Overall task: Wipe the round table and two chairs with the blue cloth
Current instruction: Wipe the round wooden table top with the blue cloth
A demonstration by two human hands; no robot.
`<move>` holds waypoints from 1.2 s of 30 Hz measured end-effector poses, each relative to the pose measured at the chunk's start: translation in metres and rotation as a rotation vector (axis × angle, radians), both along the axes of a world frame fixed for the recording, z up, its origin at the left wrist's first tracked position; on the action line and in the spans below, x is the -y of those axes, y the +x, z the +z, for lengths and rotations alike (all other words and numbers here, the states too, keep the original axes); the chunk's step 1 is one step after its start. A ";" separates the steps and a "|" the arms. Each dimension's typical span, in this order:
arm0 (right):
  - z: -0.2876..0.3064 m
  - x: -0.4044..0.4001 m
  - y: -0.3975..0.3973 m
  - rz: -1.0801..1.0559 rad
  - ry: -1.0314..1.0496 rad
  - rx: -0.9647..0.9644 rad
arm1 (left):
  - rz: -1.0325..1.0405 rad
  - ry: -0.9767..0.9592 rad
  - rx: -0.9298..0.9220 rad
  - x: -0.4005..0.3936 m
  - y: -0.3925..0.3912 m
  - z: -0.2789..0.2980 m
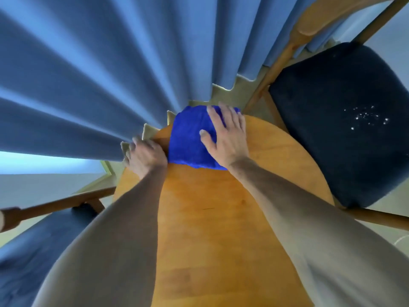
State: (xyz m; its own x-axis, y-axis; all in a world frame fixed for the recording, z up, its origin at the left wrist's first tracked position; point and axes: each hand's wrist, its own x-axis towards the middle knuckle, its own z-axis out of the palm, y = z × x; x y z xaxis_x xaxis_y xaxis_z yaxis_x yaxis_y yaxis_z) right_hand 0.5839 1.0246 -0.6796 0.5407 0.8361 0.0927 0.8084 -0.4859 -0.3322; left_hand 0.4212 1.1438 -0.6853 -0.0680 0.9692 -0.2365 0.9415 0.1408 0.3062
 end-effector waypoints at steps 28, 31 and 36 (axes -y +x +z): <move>-0.008 0.038 0.045 -0.497 -0.209 -0.022 | -0.455 0.104 -0.104 0.123 0.059 -0.016; -0.008 0.079 0.067 -0.587 -0.212 -0.047 | -0.450 0.090 -0.127 0.141 0.073 -0.015; -0.006 0.137 0.090 -0.669 -0.229 -0.113 | -0.509 0.019 -0.164 0.198 0.085 -0.010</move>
State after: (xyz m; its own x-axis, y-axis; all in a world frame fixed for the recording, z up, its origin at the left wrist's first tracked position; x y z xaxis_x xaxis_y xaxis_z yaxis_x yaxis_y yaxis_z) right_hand 0.6740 0.8873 -0.6855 0.9404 0.3133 -0.1321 0.2792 -0.9332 -0.2263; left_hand 0.5059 0.9460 -0.6950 0.3771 0.8934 -0.2440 0.9250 -0.3503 0.1470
